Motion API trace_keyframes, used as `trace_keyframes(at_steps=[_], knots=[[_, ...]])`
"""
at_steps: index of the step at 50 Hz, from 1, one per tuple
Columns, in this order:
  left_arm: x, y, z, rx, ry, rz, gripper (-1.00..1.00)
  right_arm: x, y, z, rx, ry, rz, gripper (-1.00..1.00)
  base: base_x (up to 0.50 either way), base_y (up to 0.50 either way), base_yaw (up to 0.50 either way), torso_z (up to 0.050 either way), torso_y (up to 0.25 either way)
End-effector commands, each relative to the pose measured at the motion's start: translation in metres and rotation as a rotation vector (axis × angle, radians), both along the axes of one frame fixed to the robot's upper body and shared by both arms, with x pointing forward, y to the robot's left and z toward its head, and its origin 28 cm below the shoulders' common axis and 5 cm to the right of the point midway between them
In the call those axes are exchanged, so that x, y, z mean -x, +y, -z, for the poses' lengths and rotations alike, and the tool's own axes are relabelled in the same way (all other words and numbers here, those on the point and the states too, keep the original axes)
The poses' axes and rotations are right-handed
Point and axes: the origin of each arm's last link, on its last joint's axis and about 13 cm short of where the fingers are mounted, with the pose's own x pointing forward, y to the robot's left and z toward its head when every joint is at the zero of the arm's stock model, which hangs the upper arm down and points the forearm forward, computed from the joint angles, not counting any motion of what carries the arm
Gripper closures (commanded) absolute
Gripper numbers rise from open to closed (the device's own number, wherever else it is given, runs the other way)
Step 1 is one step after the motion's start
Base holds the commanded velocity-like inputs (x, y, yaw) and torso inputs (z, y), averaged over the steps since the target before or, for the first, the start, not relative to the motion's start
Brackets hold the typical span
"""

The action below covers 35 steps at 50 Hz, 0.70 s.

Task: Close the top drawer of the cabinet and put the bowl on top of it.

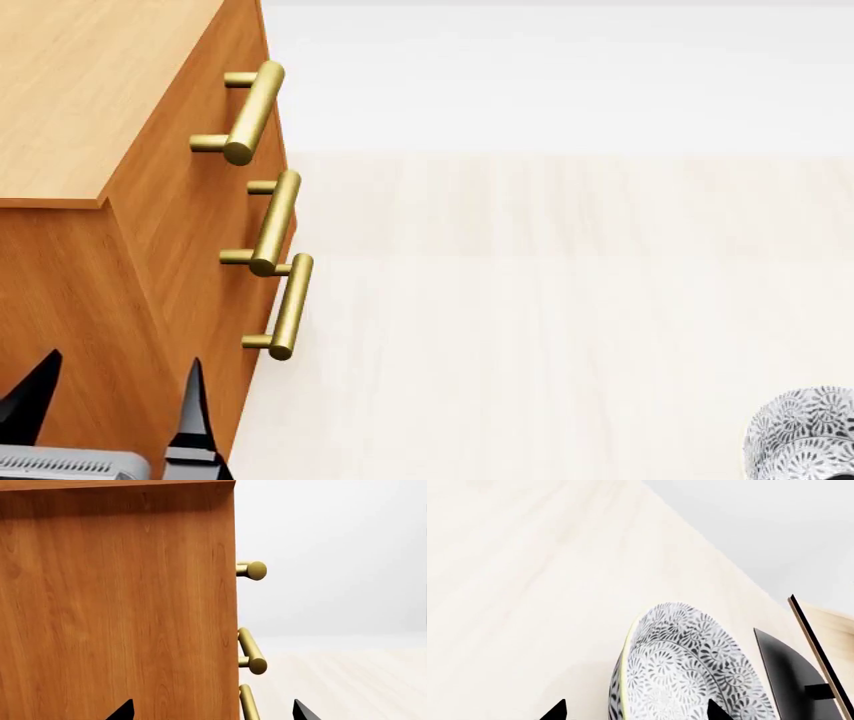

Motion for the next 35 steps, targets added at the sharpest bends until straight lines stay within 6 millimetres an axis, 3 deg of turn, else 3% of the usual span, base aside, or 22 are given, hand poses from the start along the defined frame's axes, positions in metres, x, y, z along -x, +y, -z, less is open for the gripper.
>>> trace_keyframes(at_steps=[1,35], knots=[[-0.0006,0.0002,0.0008,0.001,0.003,-0.001,-1.0,-0.001,-0.0004,0.0015,-0.002,0.001,0.001,-1.0,0.0,0.0,0.0,0.0,0.0],[-0.0005,-0.0009,0.001,-0.001,0.004,0.003,-1.0,-0.0007,-0.0014,0.0058,-0.016,0.003,0.009,-1.0,0.0,0.0,0.0,0.0,0.0]])
